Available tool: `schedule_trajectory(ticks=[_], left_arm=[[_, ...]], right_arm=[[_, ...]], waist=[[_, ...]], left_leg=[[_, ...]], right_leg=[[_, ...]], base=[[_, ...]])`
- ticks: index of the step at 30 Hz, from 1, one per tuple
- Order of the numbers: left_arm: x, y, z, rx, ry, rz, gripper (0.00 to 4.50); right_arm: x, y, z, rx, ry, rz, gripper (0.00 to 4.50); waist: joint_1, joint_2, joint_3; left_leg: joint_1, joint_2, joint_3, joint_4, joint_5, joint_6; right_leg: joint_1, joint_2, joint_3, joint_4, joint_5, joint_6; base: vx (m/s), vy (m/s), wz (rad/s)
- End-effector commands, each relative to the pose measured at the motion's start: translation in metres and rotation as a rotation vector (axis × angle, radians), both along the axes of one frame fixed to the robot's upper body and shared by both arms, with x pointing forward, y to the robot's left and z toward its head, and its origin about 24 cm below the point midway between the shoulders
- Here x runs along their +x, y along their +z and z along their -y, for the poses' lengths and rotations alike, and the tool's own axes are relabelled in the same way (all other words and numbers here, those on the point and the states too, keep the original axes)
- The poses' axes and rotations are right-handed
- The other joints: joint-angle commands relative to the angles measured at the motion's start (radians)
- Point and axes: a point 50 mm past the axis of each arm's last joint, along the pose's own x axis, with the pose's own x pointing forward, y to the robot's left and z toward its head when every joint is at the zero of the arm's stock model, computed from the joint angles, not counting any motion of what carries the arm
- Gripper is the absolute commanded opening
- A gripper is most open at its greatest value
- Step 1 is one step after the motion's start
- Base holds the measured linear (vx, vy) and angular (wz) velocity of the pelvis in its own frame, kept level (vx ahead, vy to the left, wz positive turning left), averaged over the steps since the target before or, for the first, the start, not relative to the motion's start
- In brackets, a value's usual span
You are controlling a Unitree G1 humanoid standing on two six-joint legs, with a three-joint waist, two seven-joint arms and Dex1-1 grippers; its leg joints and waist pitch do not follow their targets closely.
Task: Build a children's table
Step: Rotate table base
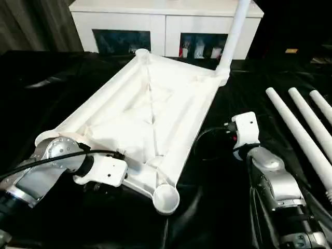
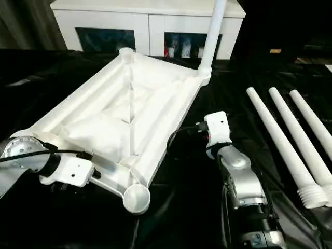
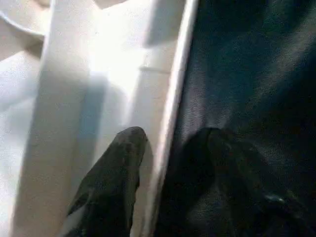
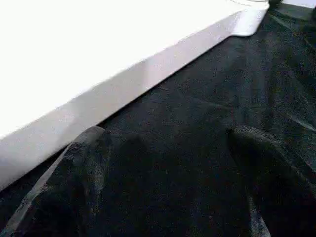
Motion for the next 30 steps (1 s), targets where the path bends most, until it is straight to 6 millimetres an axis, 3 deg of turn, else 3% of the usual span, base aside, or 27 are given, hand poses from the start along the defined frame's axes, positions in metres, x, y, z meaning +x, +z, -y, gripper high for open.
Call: schedule_trajectory(ticks=[1,3,7,9,13,22,25,30], left_arm=[[0.003,0.002,-0.001,0.011,0.009,0.019,2.0],[0.003,0.003,-0.001,0.006,0.008,0.008,1.75],[0.0,0.005,0.002,-0.022,-0.002,-0.041,1.66],[-0.003,0.006,0.008,-0.058,-0.009,-0.07,1.35],[-0.011,0.007,0.02,-0.127,-0.029,-0.125,1.16],[-0.026,0.0,0.049,-0.24,-0.022,-0.182,0.44],[-0.027,-0.001,0.05,-0.237,-0.014,-0.179,0.26],[-0.021,0.0,0.05,-0.233,0.043,-0.12,0.03]], right_arm=[[0.0,0.001,-0.003,0.006,0.014,0.001,4.13],[0.0,0.0,-0.005,0.007,0.02,-0.004,4.13],[-0.001,-0.005,-0.015,0.019,0.078,-0.021,4.13],[-0.004,-0.007,-0.022,0.032,0.125,-0.032,4.13],[-0.007,-0.009,-0.028,0.046,0.166,-0.043,4.13],[-0.009,-0.009,-0.038,0.069,0.236,-0.046,4.13],[-0.009,-0.009,-0.039,0.071,0.242,-0.043,4.13],[-0.007,-0.007,-0.039,0.071,0.246,-0.035,4.13]], waist=[[0.0,0.005,-0.054],[0.0,0.005,-0.054],[0.001,0.008,-0.055],[-0.001,0.008,-0.056],[0.0,0.009,-0.057],[-0.002,0.008,-0.055],[-0.006,0.004,-0.056],[-0.01,0.004,-0.055]], left_leg=[[0.034,0.06,-0.032,-0.082,-0.36,-0.048],[0.034,0.06,-0.033,-0.083,-0.363,-0.049],[0.034,0.06,-0.033,-0.083,-0.365,-0.051],[0.032,0.061,-0.034,-0.084,-0.357,-0.05],[0.031,0.061,-0.031,-0.082,-0.34,-0.046],[0.031,0.063,-0.032,-0.083,-0.355,-0.046],[0.025,0.061,-0.034,-0.083,-0.346,-0.039],[0.028,0.062,-0.034,-0.083,-0.362,-0.038]], right_leg=[[0.025,-0.047,0.043,-0.065,-0.253,-0.226],[0.025,-0.048,0.044,-0.065,-0.26,-0.225],[0.025,-0.049,0.044,-0.064,-0.249,-0.23],[0.028,-0.05,0.043,-0.061,-0.235,-0.237],[0.03,-0.048,0.043,-0.059,-0.201,-0.252],[0.03,-0.049,0.044,-0.064,-0.242,-0.244],[0.036,-0.049,0.044,-0.064,-0.246,-0.239],[0.03,-0.048,0.044,-0.069,-0.285,-0.229]], base=[[0.0,0.0,0.0],[0.0,0.0,0.0],[0.0,0.0,0.0],[0.0,0.0,0.0],[0.0,0.0,0.0],[0.0,0.0,0.0],[0.0,0.0,0.0],[0.0,0.0,0.0]])
